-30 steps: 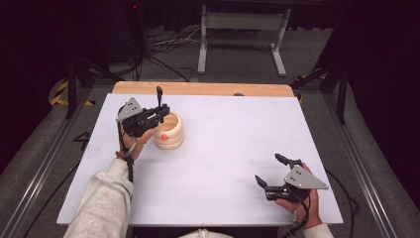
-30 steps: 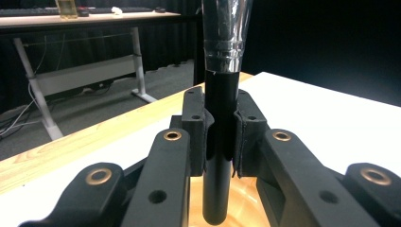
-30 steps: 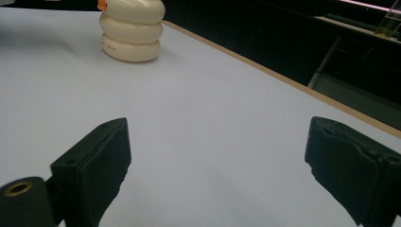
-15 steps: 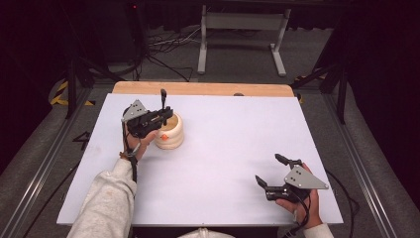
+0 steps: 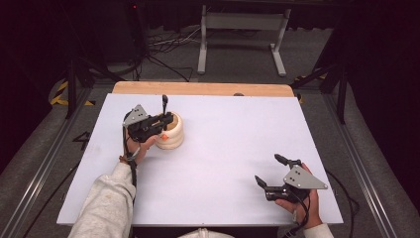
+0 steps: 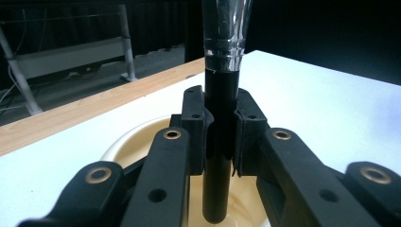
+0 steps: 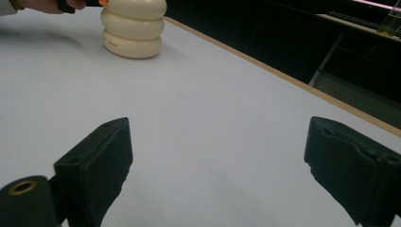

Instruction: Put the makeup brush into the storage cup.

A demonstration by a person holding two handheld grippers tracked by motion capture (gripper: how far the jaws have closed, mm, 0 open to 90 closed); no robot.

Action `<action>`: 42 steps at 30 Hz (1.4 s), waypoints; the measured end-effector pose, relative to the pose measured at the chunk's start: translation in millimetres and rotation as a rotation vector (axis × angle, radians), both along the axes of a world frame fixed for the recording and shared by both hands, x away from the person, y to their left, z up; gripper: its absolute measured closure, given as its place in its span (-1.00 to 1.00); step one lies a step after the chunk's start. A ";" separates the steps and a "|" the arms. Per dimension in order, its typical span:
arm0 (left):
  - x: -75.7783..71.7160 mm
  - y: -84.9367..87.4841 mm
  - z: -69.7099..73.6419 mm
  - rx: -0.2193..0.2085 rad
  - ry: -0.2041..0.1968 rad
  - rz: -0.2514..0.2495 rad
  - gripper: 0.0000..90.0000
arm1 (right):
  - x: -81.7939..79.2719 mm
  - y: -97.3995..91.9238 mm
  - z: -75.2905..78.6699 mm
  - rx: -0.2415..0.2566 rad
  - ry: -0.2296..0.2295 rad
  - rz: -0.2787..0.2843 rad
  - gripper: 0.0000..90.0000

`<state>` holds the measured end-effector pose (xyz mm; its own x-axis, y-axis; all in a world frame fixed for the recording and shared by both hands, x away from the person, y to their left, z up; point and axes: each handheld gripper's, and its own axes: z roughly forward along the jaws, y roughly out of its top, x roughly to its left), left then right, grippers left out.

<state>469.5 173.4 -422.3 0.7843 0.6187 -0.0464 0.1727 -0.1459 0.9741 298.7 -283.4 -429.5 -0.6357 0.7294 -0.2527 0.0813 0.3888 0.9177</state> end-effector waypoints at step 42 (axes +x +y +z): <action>-7.8 2.3 -2.5 0.014 -0.005 0.005 0.58 | 0.3 -0.9 -0.1 -0.009 0.006 0.004 -0.79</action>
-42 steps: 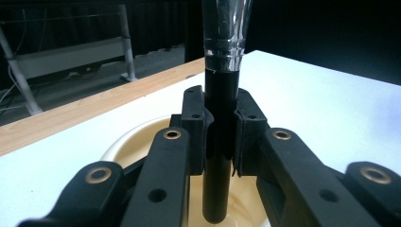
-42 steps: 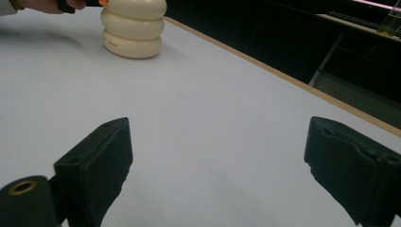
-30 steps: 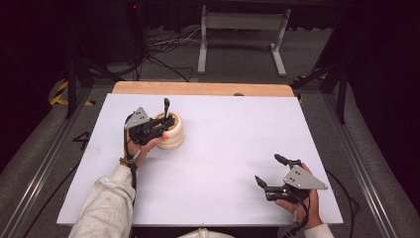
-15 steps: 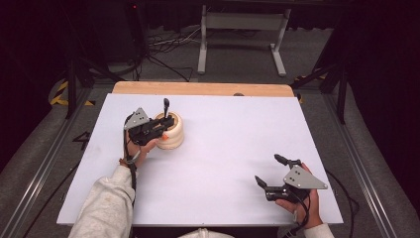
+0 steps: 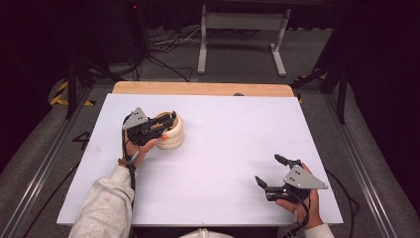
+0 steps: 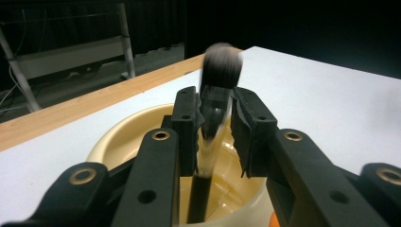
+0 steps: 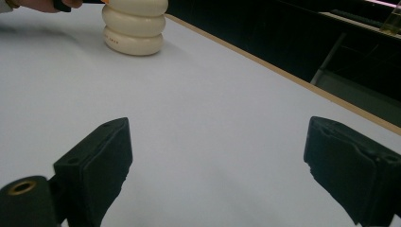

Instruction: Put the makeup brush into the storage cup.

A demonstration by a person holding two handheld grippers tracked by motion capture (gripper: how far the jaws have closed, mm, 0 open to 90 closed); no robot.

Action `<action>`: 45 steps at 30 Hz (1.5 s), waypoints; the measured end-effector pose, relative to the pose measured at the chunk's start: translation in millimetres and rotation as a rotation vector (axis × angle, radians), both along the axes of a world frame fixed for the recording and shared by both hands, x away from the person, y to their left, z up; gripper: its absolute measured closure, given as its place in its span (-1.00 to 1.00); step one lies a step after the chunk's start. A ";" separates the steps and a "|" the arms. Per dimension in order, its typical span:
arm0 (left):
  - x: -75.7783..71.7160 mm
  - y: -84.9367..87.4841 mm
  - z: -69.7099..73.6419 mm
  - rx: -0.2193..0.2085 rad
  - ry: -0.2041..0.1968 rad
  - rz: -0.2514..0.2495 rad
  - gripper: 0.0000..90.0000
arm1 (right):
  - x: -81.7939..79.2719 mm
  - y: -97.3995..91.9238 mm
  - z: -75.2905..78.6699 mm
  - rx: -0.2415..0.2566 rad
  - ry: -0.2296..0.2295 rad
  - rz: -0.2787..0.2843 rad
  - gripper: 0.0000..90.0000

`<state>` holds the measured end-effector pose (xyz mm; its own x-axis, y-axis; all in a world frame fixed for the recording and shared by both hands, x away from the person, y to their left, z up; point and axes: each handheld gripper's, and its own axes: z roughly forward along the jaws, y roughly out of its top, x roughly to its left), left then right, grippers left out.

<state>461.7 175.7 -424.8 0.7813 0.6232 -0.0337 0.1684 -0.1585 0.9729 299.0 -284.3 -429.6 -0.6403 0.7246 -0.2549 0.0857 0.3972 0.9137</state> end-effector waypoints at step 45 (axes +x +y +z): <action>-30.5 2.9 30.5 0.108 -0.115 0.074 -0.94 | -1.9 -1.1 3.9 0.012 -0.008 -0.003 -0.80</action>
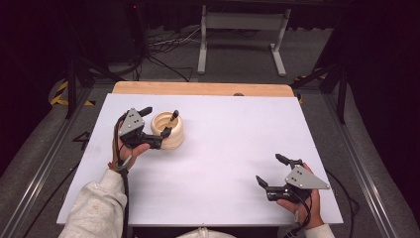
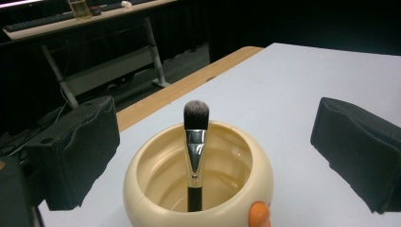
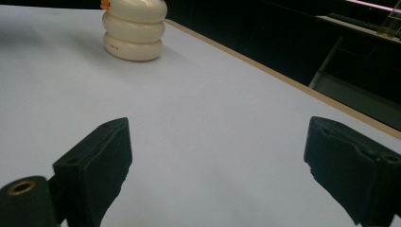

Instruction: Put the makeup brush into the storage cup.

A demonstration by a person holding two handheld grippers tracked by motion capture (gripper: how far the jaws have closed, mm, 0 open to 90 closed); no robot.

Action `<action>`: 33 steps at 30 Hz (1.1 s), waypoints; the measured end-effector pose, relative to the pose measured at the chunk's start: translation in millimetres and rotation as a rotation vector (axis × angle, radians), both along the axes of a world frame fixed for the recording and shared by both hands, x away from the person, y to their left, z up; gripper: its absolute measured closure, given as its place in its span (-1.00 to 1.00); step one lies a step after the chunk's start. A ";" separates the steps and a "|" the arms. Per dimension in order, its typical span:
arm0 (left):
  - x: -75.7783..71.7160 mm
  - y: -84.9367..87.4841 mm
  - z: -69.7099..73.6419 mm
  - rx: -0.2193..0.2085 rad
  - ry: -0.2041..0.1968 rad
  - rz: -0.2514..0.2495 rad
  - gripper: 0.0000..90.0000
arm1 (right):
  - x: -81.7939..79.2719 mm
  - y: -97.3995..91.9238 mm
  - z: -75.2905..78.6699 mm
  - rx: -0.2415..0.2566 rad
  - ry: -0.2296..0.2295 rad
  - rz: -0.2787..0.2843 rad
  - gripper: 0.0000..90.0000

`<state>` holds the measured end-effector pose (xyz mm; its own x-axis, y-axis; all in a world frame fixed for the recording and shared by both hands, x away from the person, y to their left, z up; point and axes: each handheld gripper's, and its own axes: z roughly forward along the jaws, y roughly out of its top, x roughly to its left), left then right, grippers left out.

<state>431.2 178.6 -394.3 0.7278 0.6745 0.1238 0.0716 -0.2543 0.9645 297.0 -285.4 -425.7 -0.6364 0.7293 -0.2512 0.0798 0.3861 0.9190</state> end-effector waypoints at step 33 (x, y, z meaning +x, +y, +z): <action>-36.1 5.0 11.3 0.033 -0.084 -0.024 -0.96 | 0.0 -0.6 0.3 -0.002 0.001 0.000 -0.79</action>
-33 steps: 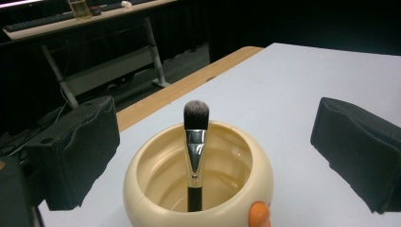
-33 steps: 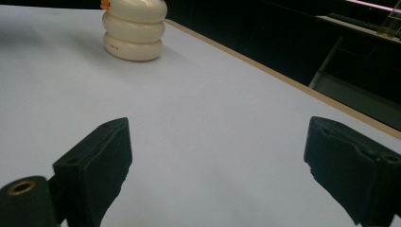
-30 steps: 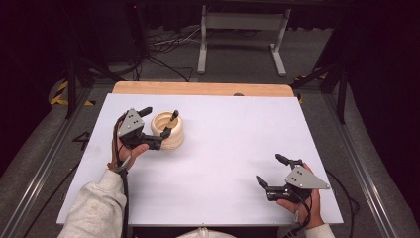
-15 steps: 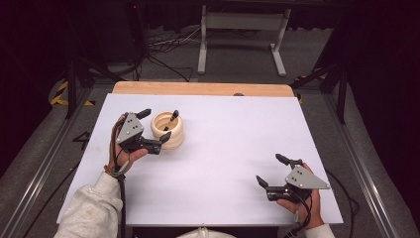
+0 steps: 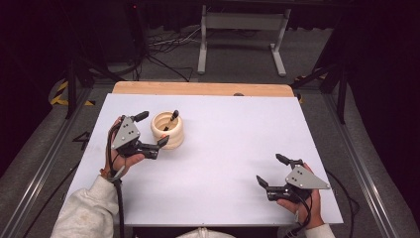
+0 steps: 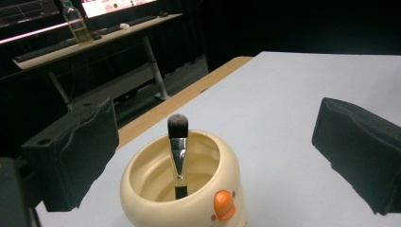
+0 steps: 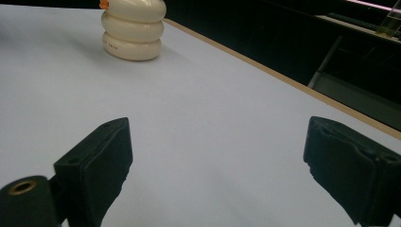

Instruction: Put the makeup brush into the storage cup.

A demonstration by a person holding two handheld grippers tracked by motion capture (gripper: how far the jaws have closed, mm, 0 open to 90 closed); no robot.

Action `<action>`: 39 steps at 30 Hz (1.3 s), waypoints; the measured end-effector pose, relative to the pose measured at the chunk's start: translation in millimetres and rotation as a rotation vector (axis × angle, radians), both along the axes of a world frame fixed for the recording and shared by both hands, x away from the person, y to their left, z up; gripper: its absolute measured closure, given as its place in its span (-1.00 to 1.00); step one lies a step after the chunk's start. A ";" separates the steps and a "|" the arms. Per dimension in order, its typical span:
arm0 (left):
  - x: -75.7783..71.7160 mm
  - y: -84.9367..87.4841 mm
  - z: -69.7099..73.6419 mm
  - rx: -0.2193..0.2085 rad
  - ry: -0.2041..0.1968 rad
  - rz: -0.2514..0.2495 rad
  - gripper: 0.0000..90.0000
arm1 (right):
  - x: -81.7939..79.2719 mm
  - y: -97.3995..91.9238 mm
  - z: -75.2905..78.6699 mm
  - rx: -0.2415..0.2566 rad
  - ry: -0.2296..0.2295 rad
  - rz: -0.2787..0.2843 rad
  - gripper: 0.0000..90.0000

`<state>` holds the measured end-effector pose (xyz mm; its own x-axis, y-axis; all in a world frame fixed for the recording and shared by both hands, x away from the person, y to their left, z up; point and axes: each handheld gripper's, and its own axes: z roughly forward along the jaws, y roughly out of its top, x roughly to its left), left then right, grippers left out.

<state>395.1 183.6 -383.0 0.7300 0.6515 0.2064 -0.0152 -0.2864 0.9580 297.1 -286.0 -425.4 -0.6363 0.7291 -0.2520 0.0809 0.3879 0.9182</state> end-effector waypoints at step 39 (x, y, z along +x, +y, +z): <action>-42.0 6.0 -17.1 0.069 -0.022 -0.058 -0.94 | -2.1 2.2 1.2 -0.008 -0.006 0.007 -0.80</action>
